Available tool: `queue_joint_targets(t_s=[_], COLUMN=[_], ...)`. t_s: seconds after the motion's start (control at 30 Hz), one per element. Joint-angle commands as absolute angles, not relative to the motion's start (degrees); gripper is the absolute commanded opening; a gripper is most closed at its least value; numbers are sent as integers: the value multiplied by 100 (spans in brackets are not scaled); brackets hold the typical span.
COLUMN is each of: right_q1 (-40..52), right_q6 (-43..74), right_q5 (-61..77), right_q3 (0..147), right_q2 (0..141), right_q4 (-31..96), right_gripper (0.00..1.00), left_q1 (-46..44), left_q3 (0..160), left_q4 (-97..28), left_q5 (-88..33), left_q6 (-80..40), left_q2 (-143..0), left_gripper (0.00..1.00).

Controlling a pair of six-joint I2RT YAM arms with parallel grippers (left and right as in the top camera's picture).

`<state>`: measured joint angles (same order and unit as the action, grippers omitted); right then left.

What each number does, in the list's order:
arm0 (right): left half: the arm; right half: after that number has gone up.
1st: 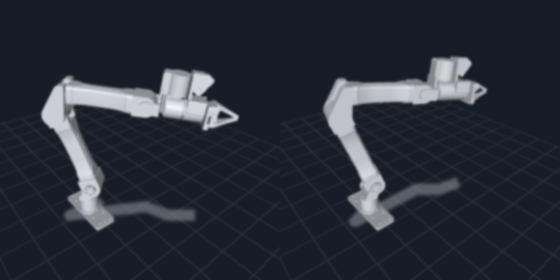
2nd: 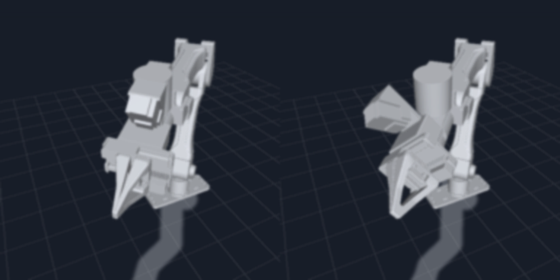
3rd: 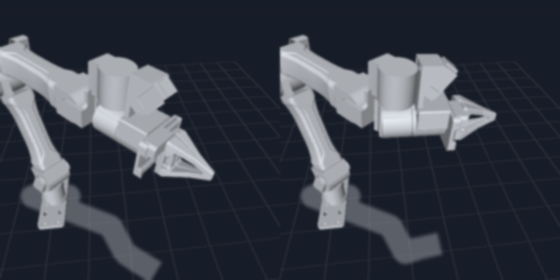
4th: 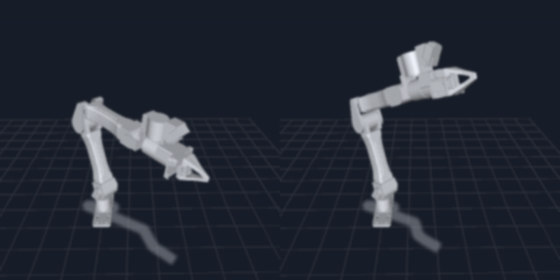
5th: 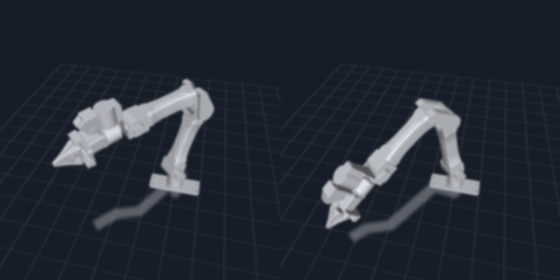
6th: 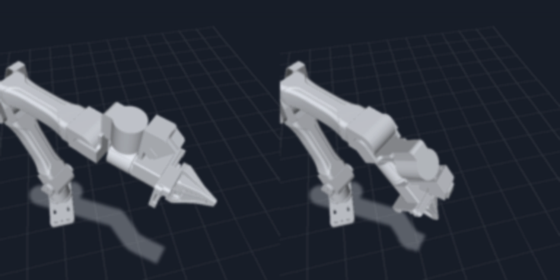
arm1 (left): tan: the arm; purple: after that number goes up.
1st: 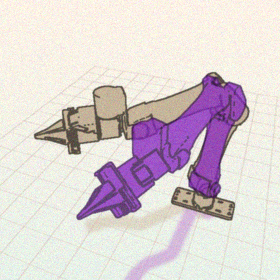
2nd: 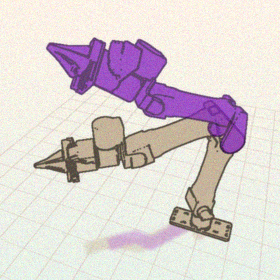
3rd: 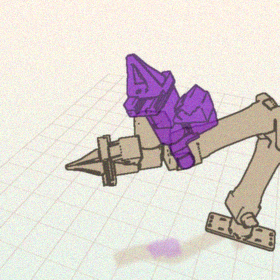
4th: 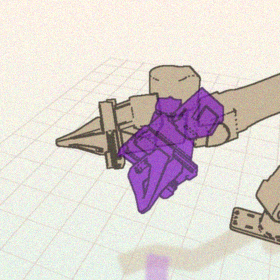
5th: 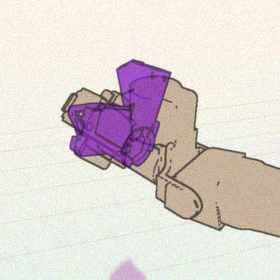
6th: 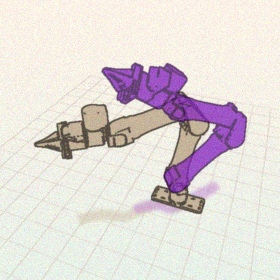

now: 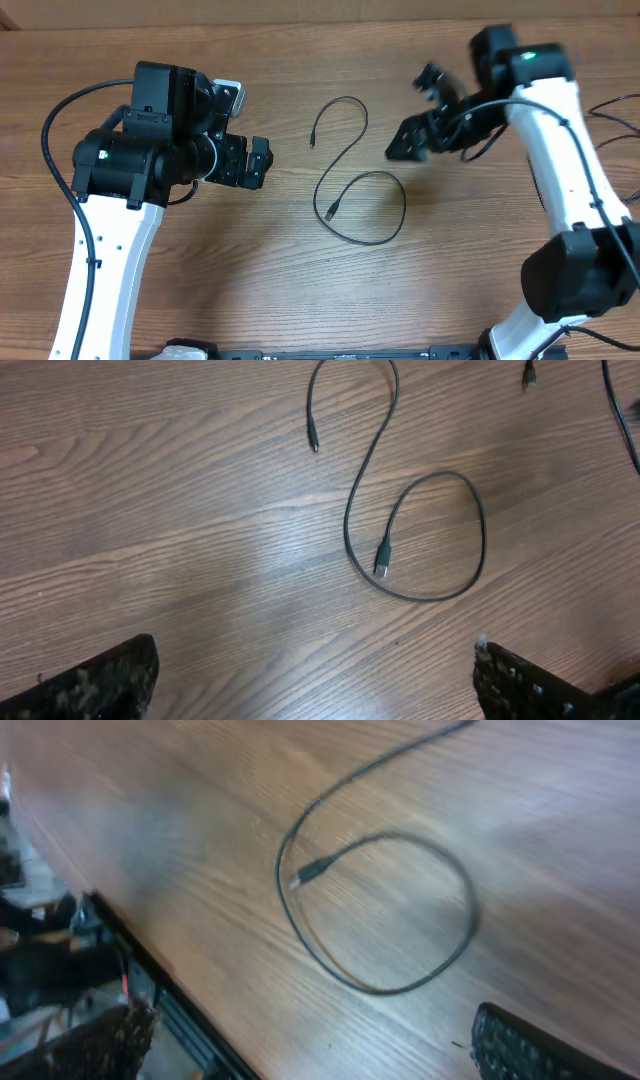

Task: Untangle cables
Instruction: 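Reach the right gripper to the center cable and grasp it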

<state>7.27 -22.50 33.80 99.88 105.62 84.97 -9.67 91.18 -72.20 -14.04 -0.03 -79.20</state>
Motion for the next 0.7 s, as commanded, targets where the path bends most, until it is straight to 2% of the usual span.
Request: queue_joint_targets(t_s=[0.0, 0.33, 0.67], right_q1=[1039, 2045, 2626], right_q6=[-2257, -2233, -1555], right_q5=[3671, 4456, 4471], right_q3=[9297, 7240, 6219], right_q2=[10562, 10562, 10562], right_q4=[8141, 6073, 4582], right_gripper=[100, 100, 100], left_q1=[-978, -978, -978], left_q3=[9133, 9133, 9133], left_q4=[-7216, -7214, -7216], left_q5=[-1347, -1332, -1332], left_q6=[-60, -60, -60], left_q2=[-7940, -7940, -7940], left_gripper=[100, 100, 100])
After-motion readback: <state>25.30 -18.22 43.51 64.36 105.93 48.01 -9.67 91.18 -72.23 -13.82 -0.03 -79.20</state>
